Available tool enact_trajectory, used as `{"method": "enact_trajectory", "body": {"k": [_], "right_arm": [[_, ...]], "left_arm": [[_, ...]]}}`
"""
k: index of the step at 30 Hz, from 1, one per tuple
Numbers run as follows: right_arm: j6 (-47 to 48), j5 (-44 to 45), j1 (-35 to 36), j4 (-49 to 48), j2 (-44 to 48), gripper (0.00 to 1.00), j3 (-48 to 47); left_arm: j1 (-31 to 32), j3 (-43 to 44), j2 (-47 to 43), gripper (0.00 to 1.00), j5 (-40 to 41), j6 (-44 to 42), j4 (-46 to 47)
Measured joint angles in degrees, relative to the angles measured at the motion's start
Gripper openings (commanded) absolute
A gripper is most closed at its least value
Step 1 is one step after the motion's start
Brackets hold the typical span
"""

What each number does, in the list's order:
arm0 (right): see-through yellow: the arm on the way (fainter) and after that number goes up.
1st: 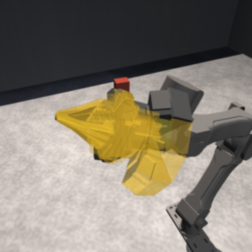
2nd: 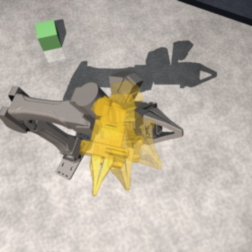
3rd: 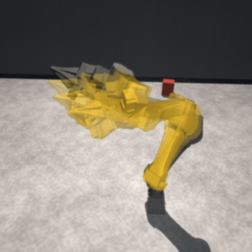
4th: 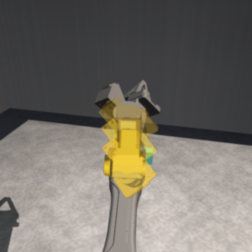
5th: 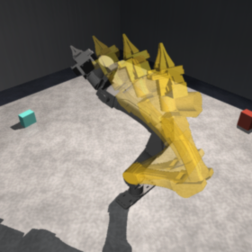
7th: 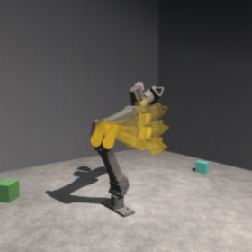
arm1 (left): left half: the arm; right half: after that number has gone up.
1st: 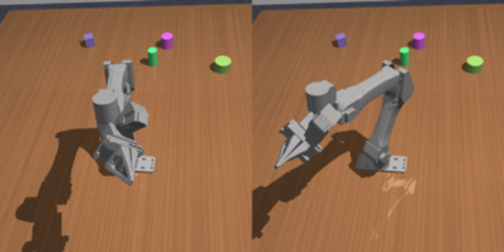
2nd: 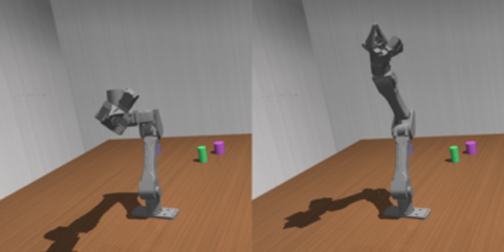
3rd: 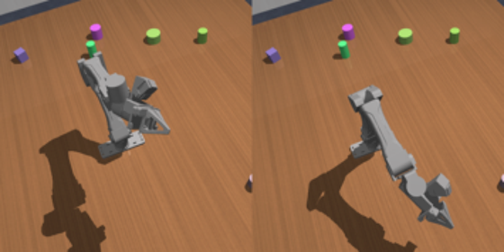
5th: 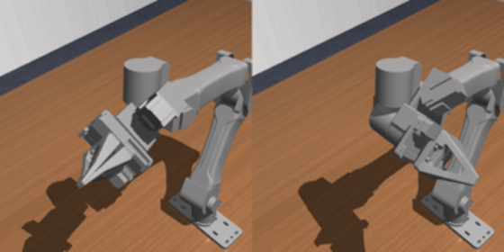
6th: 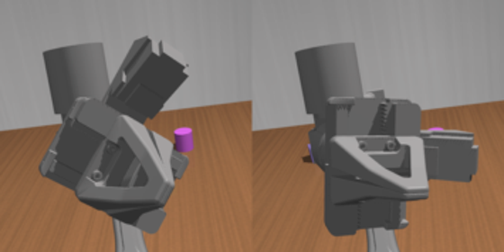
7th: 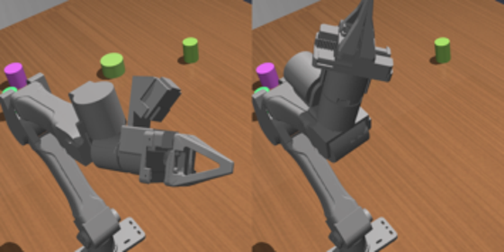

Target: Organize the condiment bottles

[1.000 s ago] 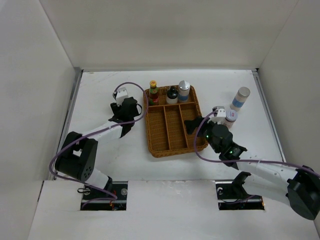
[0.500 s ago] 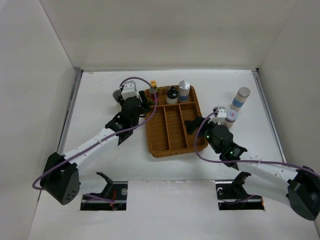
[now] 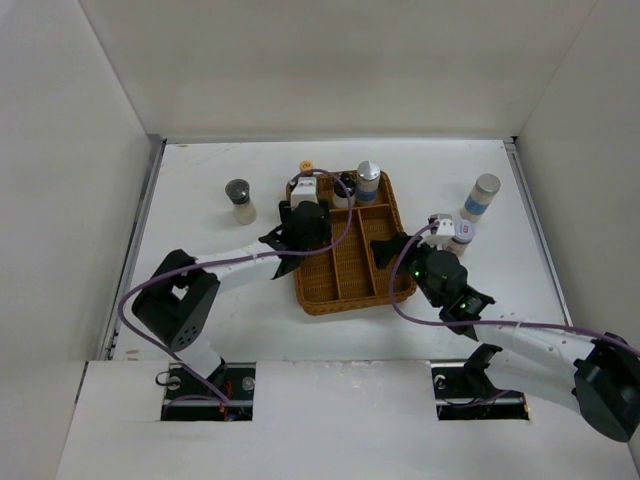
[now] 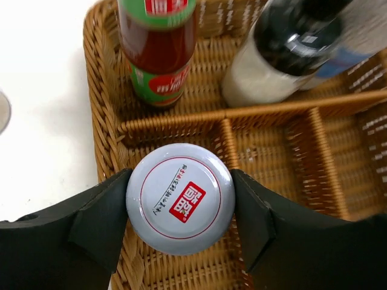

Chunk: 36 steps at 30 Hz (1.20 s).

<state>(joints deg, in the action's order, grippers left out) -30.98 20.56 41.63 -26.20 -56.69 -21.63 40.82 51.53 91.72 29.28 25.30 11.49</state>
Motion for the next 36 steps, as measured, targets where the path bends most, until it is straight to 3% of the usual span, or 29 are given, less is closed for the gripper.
{"method": "enact_trajectory", "body": {"k": [2,6,8,12,17,21,28,36], "right_arm": [[0.0,0.0,0.0,0.0,0.0,0.88,0.0],[-0.1,0.0,0.0,0.0,0.0,0.89,0.0],[-0.1,0.0,0.0,0.0,0.0,0.89,0.0],[-0.1,0.0,0.0,0.0,0.0,0.90,0.0],[-0.1,0.0,0.0,0.0,0.0,0.91,0.0],[-0.2,0.0,0.0,0.0,0.1,0.91,0.0],[-0.2,0.0,0.0,0.0,0.1,0.93,0.0],[-0.1,0.0,0.0,0.0,0.1,0.94,0.0]], "left_arm": [[0.0,0.0,1.6,0.50,0.2,-0.2,0.8],[0.0,0.0,2.0,0.82,0.5,-0.5,3.6],[0.1,0.0,1.6,0.91,0.5,-0.5,5.5],[0.5,-0.2,-2.3,0.92,0.8,-1.1,5.9],[0.2,-1.4,-14.1,0.92,3.7,-2.3,5.2],[-5.1,-1.5,-19.2,0.94,6.4,-2.4,2.3],[-19.3,1.9,-11.9,0.96,7.0,-2.4,-5.2],[-23.8,8.9,-1.0,0.96,1.1,-2.5,-7.9]]}}
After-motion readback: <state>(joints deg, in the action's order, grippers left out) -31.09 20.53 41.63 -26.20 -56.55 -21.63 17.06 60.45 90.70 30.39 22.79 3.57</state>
